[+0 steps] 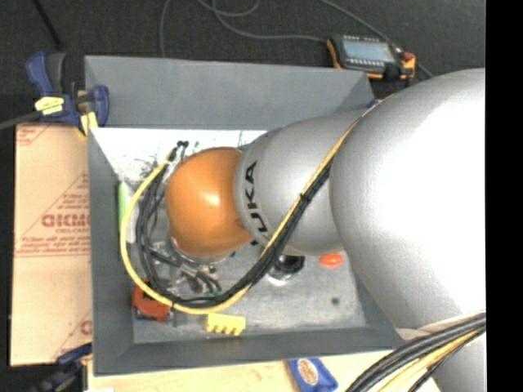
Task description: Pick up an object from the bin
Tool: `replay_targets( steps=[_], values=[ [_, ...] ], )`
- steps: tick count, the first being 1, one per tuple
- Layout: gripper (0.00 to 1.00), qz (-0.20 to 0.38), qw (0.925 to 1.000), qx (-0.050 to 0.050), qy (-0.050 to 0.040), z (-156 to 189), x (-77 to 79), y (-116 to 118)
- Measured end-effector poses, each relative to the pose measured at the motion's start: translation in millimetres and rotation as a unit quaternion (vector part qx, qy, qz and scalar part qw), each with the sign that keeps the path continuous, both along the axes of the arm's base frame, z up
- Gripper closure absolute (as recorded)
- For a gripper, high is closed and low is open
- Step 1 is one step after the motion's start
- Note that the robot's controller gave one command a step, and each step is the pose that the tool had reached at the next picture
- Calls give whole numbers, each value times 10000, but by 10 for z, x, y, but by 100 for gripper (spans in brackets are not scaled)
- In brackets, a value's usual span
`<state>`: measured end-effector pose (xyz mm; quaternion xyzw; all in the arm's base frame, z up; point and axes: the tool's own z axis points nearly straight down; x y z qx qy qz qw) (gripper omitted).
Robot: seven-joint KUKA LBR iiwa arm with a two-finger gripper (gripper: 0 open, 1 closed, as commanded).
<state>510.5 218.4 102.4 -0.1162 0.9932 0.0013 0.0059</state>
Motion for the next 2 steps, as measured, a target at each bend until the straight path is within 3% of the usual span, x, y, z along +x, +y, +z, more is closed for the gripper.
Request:
replay_targets(
  steps=[1,2],
  values=[
    [0,-410,9991,-10,48,-262,-60,-3],
    [100,172,9998,-15,-21,-221,-282,163]
  ],
)
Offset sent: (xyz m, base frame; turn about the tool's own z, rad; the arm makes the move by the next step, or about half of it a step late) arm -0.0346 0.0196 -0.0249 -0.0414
